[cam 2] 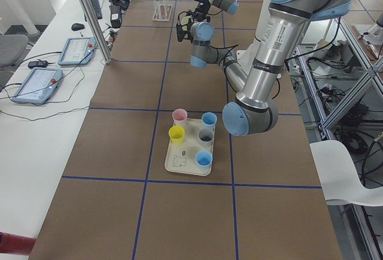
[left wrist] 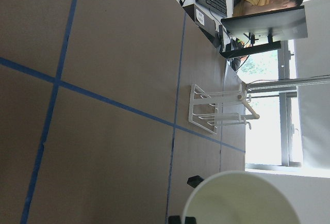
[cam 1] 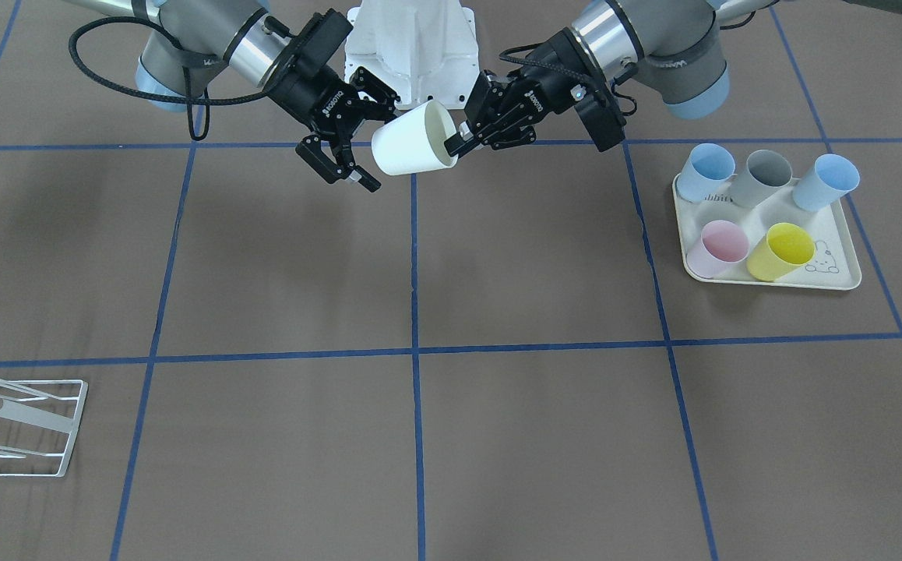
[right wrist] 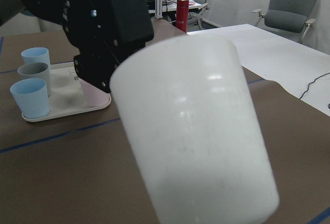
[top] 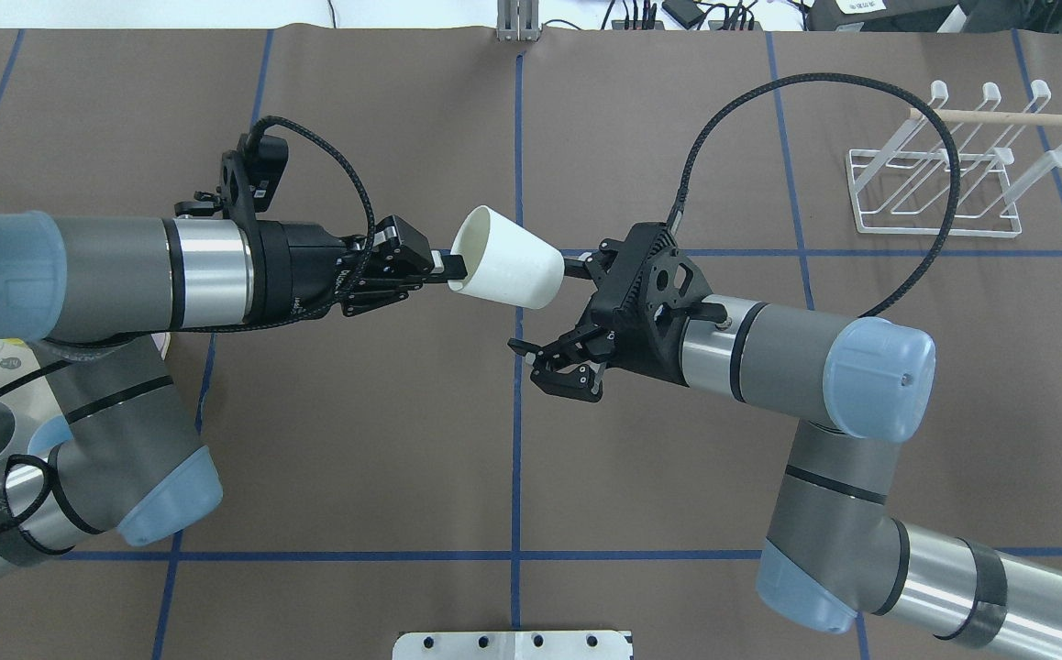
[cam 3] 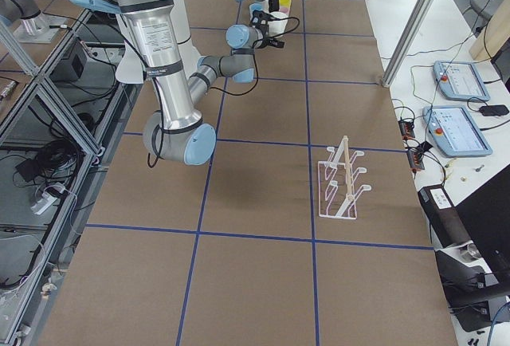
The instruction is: Transfer IKEA cup to right arm and place on rack
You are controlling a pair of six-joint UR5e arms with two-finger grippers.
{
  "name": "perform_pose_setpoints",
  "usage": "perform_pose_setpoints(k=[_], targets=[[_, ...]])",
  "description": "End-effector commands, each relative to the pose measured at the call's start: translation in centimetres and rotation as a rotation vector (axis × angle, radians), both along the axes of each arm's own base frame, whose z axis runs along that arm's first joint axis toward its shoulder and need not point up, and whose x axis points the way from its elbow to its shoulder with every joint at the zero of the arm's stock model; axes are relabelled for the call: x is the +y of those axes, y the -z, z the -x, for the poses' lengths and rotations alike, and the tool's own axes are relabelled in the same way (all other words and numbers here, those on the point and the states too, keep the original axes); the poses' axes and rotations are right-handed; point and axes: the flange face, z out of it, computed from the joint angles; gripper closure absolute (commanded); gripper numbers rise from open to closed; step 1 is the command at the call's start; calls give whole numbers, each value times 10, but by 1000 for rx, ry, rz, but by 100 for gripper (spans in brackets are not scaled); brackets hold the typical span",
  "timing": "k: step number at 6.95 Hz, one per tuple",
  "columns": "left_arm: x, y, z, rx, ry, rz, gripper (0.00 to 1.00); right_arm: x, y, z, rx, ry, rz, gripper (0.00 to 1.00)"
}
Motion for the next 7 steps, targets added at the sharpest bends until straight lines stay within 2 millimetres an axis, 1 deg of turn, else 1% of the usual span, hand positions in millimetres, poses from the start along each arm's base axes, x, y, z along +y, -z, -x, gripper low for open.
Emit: perform_pose_setpoints(k=[1,3,5,7], targets=[[0,-7,-16,-16,-4,11,100,1,1,0,-3,1,0,1],[3,-6,-19,-14,-13,4,100,0,3,1,-5,0,-3,1],[6,-3,-16,-6,-15,-8,100,-3,2,0,-5,-28,1,1],[12,-1,-20,-4,-28,-13,100,-2,3,-1,-4,-29,-5,2]])
